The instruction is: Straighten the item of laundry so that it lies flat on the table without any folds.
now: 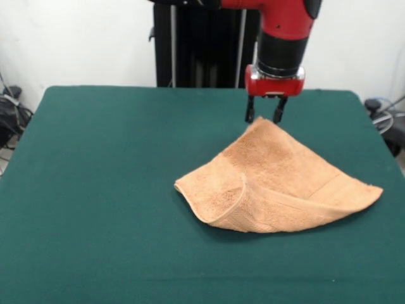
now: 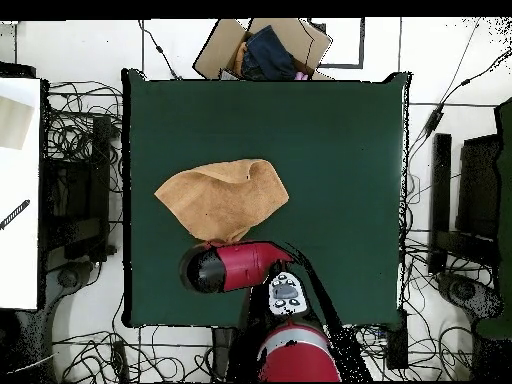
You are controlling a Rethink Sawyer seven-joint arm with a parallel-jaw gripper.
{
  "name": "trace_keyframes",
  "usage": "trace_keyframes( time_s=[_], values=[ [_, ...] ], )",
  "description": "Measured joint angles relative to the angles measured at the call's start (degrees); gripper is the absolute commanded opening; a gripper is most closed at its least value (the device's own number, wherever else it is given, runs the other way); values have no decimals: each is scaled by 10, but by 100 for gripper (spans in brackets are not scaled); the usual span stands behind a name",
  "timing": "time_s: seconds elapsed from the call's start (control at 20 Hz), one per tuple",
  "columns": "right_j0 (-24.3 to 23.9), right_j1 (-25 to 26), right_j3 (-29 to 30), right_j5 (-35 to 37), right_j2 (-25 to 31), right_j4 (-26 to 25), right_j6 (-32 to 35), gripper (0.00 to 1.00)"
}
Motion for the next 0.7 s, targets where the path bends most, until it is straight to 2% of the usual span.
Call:
trace_keyframes(
  time_s=[0.3,0.7],
  values=[
    [0,1,0,-52,0,-1,0,100],
    [1,2,0,-160,0,-8,0,100]
  ],
)
